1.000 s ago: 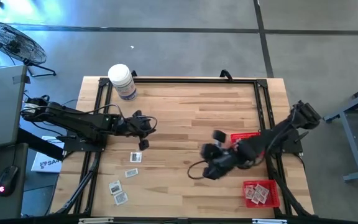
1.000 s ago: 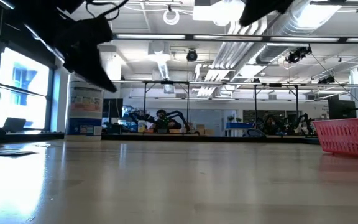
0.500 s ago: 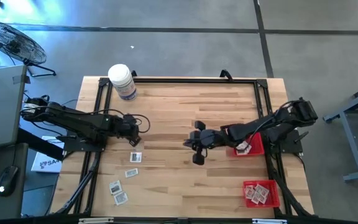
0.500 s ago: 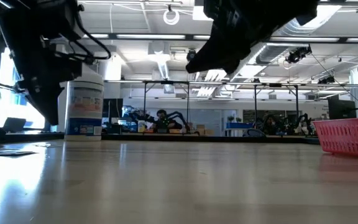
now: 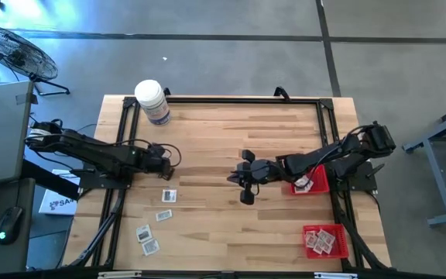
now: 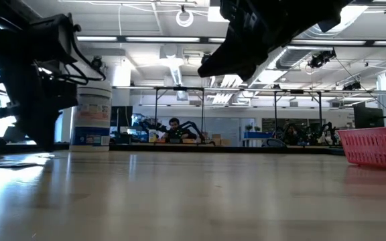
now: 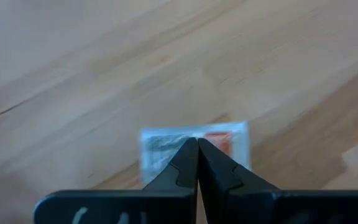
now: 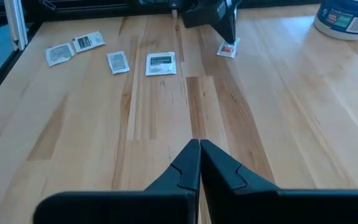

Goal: Pick & Place First Aid Supplies
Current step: Put the orange ointment pack into the bottom red basket

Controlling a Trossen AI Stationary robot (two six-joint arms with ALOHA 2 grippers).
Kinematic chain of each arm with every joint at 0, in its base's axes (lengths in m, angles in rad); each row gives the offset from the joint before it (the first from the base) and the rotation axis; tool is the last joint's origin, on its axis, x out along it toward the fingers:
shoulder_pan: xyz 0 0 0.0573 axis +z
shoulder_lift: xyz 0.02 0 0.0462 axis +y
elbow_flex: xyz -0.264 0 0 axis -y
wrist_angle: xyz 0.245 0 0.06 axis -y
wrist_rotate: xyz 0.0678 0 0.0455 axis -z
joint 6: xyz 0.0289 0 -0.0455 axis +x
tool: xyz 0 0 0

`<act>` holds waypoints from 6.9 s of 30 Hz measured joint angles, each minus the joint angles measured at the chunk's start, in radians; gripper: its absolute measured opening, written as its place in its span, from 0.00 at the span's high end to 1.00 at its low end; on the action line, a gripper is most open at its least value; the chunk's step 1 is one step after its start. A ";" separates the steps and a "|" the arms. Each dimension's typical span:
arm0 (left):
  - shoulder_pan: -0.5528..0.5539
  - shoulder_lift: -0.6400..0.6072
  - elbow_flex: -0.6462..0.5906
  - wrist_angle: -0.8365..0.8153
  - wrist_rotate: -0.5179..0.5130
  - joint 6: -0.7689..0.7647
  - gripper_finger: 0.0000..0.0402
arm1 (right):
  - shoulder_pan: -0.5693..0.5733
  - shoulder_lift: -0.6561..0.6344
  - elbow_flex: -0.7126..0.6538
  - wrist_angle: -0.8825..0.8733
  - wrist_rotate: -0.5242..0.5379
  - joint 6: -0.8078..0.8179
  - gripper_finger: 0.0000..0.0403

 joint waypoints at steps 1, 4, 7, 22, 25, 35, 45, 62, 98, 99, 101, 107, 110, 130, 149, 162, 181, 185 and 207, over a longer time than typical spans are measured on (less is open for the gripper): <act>0.000 0.000 -0.008 0.030 0.000 0.006 1.00 | 0.000 0.000 0.000 0.002 0.000 0.000 0.99; 0.000 0.004 -0.036 0.144 -0.002 0.042 1.00 | 0.000 0.000 0.000 0.005 0.000 -0.001 1.00; 0.000 0.038 -0.051 0.216 0.007 0.051 1.00 | 0.000 0.000 0.000 0.007 -0.003 0.000 0.99; 0.000 0.186 -0.053 0.731 0.035 0.356 1.00 | 0.000 0.000 0.000 0.016 -0.004 0.003 1.00; 0.000 0.191 -0.048 0.819 0.037 0.458 1.00 | 0.000 0.000 0.000 0.021 -0.003 0.003 1.00; -0.001 0.085 0.115 0.191 0.130 0.527 1.00 | 0.000 0.000 0.000 0.028 -0.003 0.030 1.00; 0.000 0.078 0.034 0.216 0.022 0.437 1.00 | 0.000 0.000 0.000 0.050 0.045 0.030 1.00; -0.001 0.248 -0.046 0.648 0.101 0.522 1.00 | 0.000 0.000 0.000 0.055 0.019 0.029 1.00; -0.002 0.471 0.215 0.890 0.279 0.797 1.00 | -0.070 0.330 0.176 0.058 0.020 -0.162 0.61; -0.001 0.438 0.224 0.855 0.271 0.821 1.00 | -0.079 0.330 0.188 0.028 0.017 -0.156 0.60; 0.000 0.365 0.238 0.746 0.209 0.881 1.00 | -0.095 0.331 0.213 -0.023 0.003 -0.157 0.59; 0.000 0.140 0.255 0.549 -0.098 0.936 1.00 | -0.125 0.355 0.233 -0.053 -0.075 -0.183 0.59; 0.000 0.080 0.245 0.508 -0.175 0.898 1.00 | -0.138 0.396 0.233 -0.027 -0.106 -0.186 0.60; 0.000 0.059 0.181 0.479 -0.179 0.890 1.00 | -0.143 0.511 0.448 -0.212 -0.139 -0.270 0.65; 0.000 0.059 0.181 0.460 -0.190 0.896 1.00 | -0.143 0.608 0.464 -0.211 -0.145 -0.230 0.66; 0.000 0.059 0.181 0.459 -0.191 0.895 1.00 | -0.150 0.610 0.462 -0.270 -0.116 -0.258 0.92; 0.000 0.058 0.182 0.438 -0.190 0.895 1.00 | -0.147 0.449 0.453 -0.313 -0.063 -0.227 1.00; 0.000 0.058 0.182 0.436 -0.191 0.895 1.00 | -0.133 0.407 0.452 -0.353 -0.094 -0.204 1.00; 0.000 0.058 0.182 0.469 -0.193 0.896 1.00 | 0.339 0.069 0.457 -1.396 -0.136 0.786 1.00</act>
